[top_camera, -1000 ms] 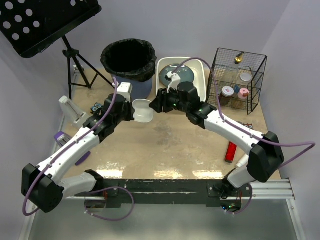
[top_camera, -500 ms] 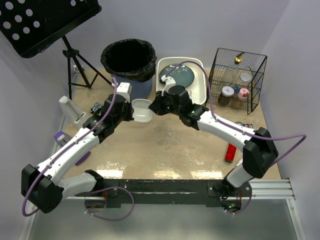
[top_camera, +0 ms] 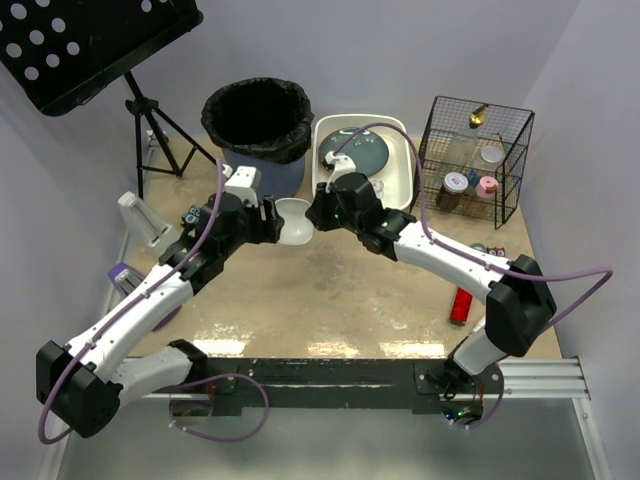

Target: Clear the kitchen counter

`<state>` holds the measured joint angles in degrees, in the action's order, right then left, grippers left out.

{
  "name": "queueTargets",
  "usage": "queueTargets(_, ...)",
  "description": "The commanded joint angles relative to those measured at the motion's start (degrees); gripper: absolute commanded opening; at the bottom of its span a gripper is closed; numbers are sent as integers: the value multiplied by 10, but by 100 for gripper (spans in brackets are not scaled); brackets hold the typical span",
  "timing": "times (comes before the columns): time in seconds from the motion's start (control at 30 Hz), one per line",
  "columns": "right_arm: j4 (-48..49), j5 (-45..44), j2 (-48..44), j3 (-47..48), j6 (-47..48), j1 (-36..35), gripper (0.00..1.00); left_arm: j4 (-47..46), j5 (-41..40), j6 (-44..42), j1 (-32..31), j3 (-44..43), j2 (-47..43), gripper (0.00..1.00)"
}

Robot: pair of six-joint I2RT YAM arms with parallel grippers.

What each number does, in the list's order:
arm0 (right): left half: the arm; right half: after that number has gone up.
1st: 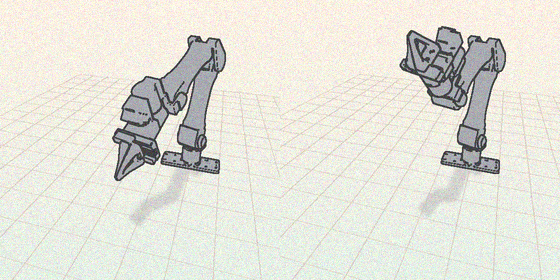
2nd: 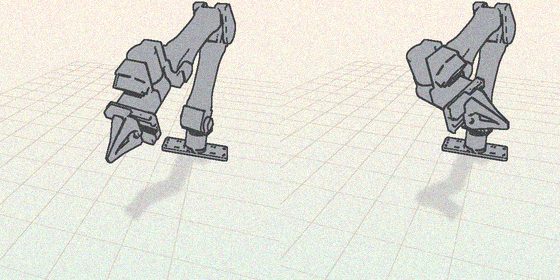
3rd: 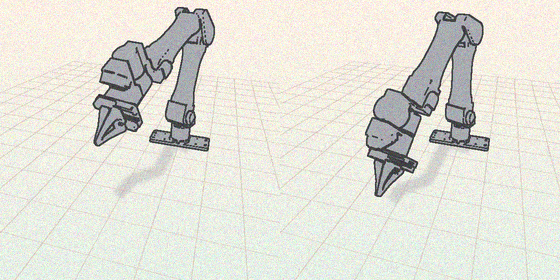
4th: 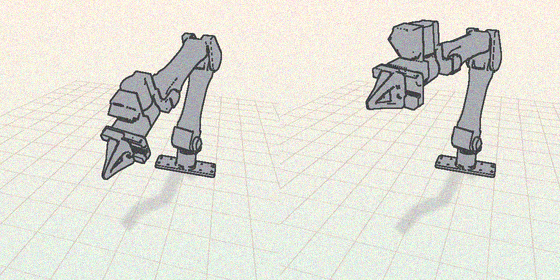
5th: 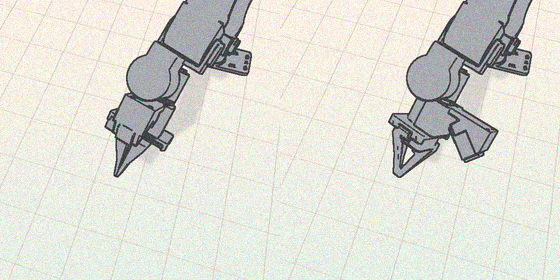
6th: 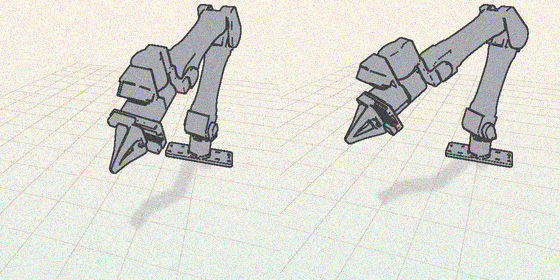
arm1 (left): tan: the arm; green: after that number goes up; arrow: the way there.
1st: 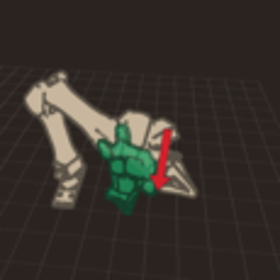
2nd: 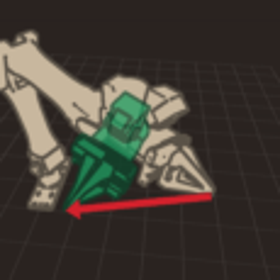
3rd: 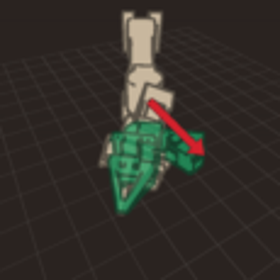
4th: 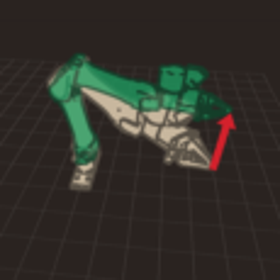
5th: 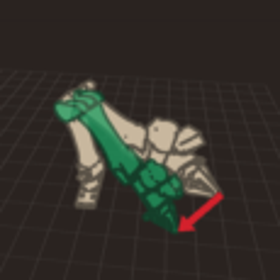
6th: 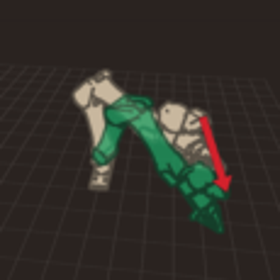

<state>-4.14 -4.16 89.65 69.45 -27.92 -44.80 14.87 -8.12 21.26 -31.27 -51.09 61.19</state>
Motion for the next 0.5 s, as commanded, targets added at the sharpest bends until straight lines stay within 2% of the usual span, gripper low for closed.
queueTargets(0.0, -4, -52, 0, 28, 4, 22, 0, -34, 15, 0, -1, 18, -40, 72)
queueTargets(0.2, 1, -51, 11, 27, 12, 99, 0, -30, -2, -3, 1, 39, -74, 74)
queueTargets(0.47, -6, -107, 91, 104, 30, 171, 0, -10, -9, -3, 1, 52, -85, 74)
